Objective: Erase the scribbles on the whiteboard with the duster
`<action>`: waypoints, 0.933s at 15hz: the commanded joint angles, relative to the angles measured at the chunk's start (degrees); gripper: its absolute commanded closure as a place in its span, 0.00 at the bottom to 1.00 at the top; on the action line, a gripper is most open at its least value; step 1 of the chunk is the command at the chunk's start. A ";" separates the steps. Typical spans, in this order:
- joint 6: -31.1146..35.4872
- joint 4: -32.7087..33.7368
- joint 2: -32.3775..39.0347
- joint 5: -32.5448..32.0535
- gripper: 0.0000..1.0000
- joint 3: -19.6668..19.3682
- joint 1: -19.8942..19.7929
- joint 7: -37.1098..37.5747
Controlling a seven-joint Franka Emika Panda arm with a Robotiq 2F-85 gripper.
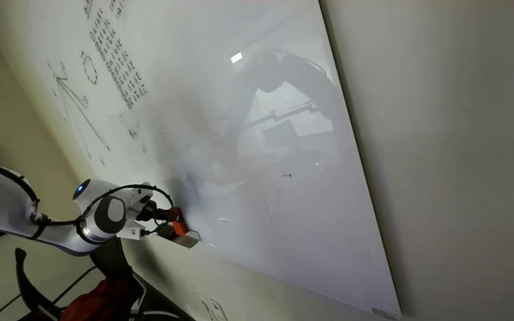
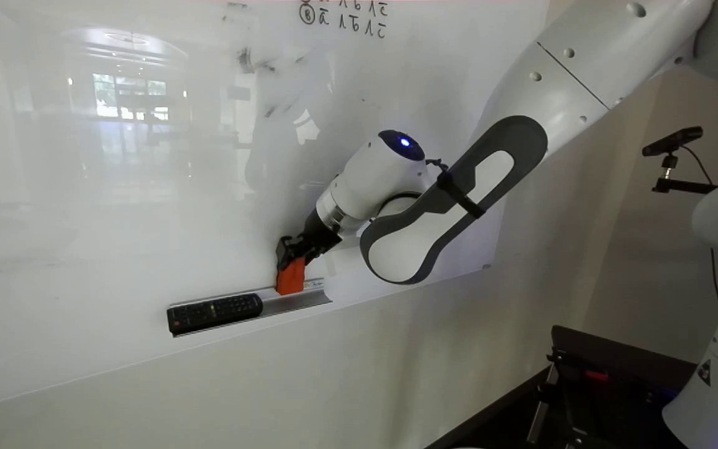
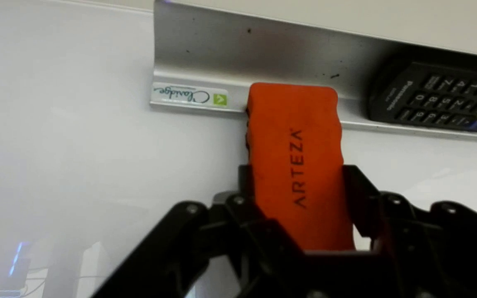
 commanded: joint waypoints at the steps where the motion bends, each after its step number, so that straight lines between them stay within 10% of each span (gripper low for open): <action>1: -5.72 4.45 -0.95 4.32 0.70 2.09 -2.08 -3.08; 11: -16.11 10.32 -4.56 13.46 0.70 1.35 -2.02 -9.54; 12: -17.93 10.74 -4.86 13.70 0.25 1.06 -1.83 -9.52; 14: -19.63 11.23 -5.12 14.17 0.12 0.16 -1.06 -10.06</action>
